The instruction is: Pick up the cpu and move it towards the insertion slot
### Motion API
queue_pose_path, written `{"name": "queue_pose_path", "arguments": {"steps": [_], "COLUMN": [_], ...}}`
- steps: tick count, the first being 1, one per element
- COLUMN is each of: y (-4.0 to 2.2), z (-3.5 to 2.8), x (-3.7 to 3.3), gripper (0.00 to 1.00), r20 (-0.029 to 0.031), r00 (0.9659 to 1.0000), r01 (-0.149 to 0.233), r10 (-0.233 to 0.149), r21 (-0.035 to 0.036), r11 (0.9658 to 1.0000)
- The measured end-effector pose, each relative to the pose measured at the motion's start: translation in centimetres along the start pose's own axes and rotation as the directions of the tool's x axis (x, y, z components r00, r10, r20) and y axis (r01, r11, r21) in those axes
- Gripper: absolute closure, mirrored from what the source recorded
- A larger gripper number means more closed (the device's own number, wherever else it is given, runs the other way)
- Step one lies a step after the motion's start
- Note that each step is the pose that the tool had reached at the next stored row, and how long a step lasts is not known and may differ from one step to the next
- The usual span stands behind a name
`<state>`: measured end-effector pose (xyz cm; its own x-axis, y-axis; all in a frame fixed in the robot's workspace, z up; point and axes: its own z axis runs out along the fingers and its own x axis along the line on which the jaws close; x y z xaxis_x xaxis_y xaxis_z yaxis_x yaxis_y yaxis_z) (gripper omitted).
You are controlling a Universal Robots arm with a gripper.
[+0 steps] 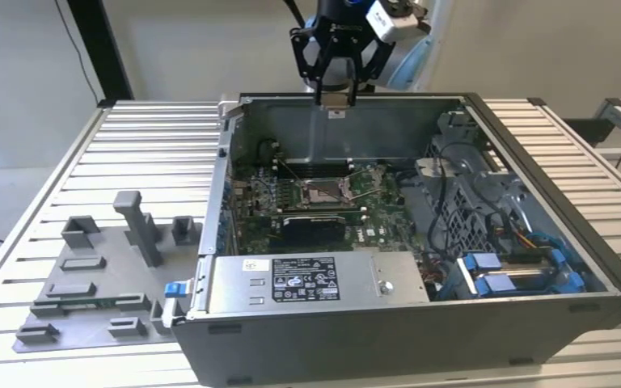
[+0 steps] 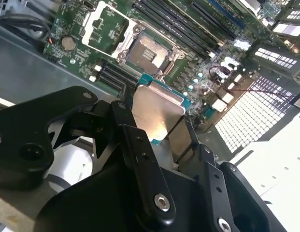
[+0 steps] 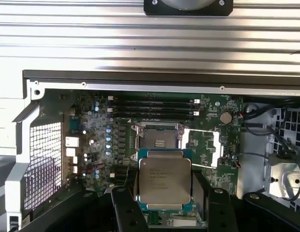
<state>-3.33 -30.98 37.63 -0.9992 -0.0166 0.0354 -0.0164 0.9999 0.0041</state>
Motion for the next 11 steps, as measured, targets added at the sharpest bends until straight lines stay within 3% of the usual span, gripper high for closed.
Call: {"name": "queue_pose_path", "arguments": {"steps": [11], "y": [-0.19], "z": [0.10], "x": [-0.06], "gripper": [1.00], "r20": [0.0000], "r00": [1.0000], "r01": [0.000], "r10": [0.000], "r21": [0.0001], "r11": [1.0000]}}
